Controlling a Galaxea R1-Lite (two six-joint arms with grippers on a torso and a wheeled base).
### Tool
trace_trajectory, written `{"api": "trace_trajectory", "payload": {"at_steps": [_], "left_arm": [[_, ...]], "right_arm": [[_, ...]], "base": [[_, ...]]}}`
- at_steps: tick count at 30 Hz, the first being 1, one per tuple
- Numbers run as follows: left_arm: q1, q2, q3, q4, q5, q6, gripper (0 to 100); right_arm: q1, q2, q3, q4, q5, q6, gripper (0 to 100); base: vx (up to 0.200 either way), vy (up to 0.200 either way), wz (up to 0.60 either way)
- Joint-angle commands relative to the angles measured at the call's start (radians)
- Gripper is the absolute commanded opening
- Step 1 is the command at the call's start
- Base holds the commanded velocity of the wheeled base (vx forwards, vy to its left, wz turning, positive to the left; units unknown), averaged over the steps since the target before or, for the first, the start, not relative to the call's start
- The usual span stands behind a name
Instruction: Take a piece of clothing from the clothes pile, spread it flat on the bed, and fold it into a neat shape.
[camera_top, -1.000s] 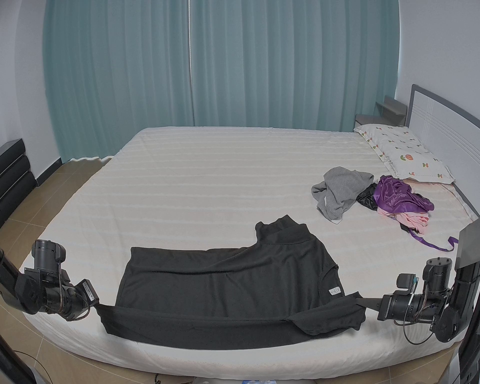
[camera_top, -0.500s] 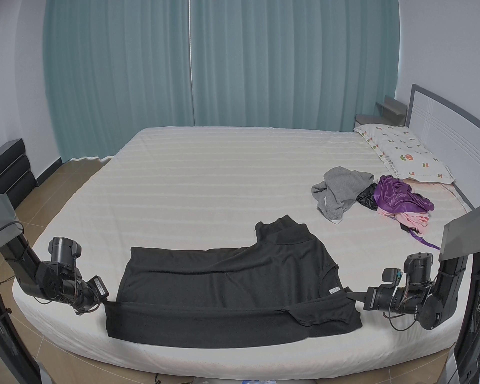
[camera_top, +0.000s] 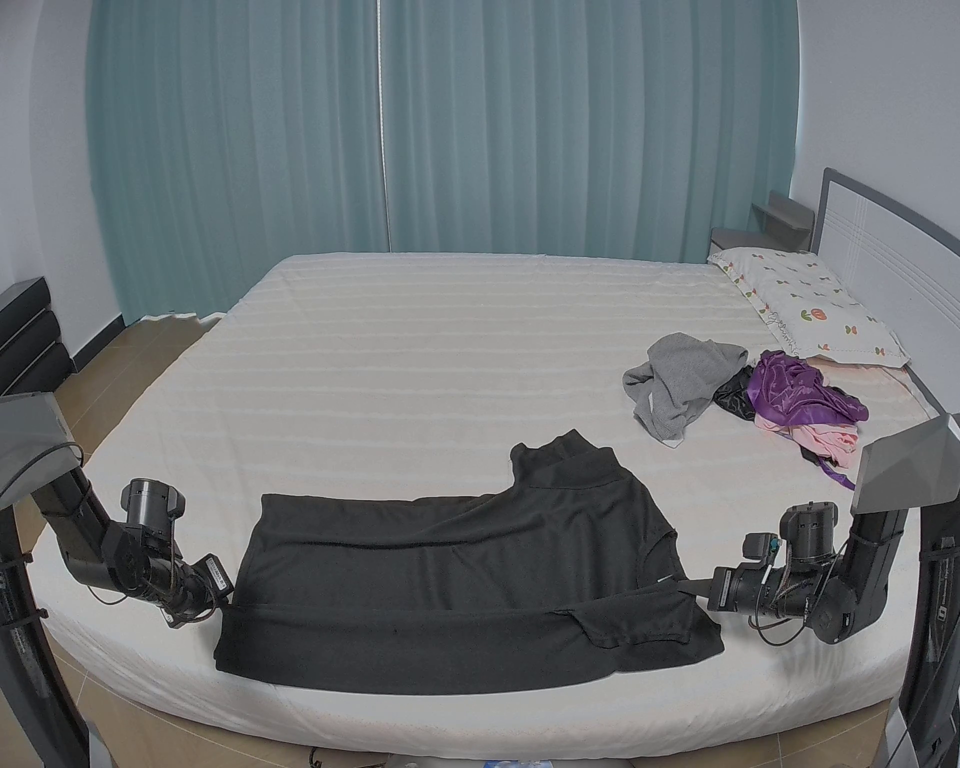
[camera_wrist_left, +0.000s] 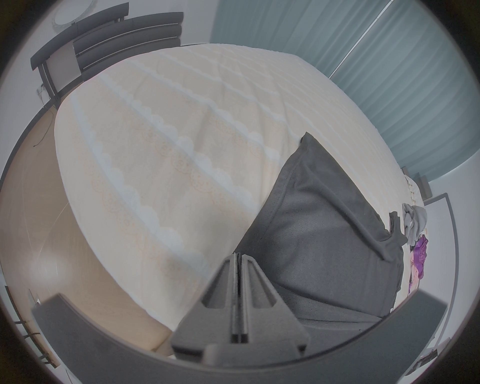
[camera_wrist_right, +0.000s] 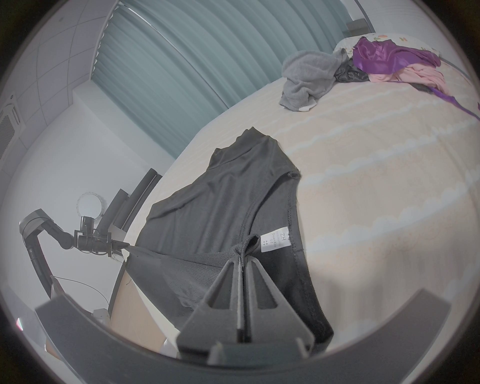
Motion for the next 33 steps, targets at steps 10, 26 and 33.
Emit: {"api": "trace_trajectory", "payload": {"at_steps": [10, 26, 33], "left_arm": [[-0.023, 0.040, -0.009, -0.019, 0.028, -0.012, 100], [0.020, -0.047, 0.008, -0.054, -0.023, -0.058, 100], [0.018, -0.074, 0.013, -0.056, -0.031, -0.068, 100]], "right_arm": [[0.003, 0.079, -0.032, -0.006, 0.000, 0.000, 100], [-0.011, -0.050, 0.033, -0.052, 0.019, 0.169, 100], [-0.014, -0.044, 0.031, -0.054, 0.019, 0.187, 100]], "base": [[0.000, 0.000, 0.00], [0.000, 0.000, 0.00], [0.000, 0.000, 0.00]]}}
